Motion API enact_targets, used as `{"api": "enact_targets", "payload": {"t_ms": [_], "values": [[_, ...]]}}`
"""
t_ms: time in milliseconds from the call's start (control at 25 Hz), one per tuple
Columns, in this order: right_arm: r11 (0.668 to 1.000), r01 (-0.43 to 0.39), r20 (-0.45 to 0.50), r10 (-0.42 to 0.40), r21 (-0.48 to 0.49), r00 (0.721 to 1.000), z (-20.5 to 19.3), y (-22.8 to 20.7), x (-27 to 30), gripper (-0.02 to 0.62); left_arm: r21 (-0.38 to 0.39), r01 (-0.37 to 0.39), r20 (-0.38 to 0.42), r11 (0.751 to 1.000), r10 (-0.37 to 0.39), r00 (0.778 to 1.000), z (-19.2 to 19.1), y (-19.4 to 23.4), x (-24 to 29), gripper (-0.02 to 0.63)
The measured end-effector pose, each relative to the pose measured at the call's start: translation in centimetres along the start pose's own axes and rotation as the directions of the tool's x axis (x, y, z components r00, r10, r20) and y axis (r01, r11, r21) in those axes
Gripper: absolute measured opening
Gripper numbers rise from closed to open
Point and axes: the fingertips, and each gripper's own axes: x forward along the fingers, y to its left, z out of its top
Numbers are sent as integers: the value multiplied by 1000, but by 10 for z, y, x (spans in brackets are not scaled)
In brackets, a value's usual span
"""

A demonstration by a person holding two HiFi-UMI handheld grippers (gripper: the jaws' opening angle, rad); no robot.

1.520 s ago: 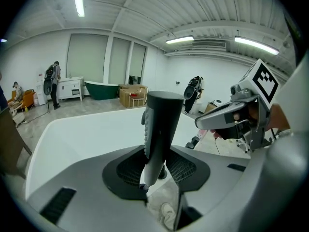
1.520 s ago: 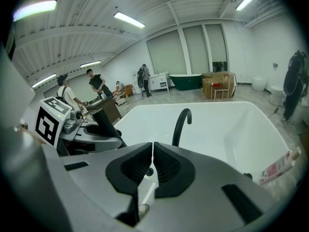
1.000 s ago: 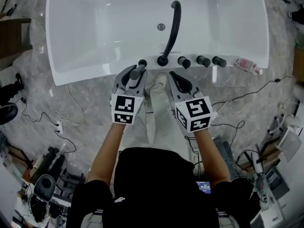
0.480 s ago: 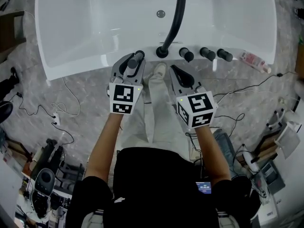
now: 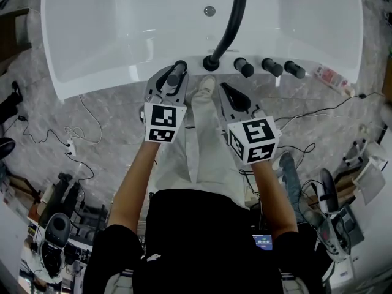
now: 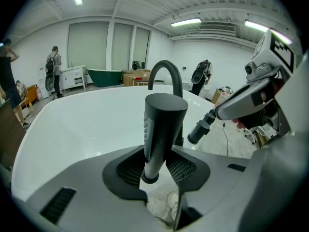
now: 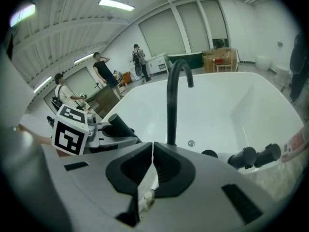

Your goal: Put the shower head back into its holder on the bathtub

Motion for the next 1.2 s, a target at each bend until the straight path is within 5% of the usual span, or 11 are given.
{"api": "enact_targets", "payload": {"t_ms": [1200], "values": [[999, 18, 50, -16, -27, 999, 35, 30, -23, 25, -39, 86, 16, 996, -85, 996, 16, -7, -41, 192]]}}
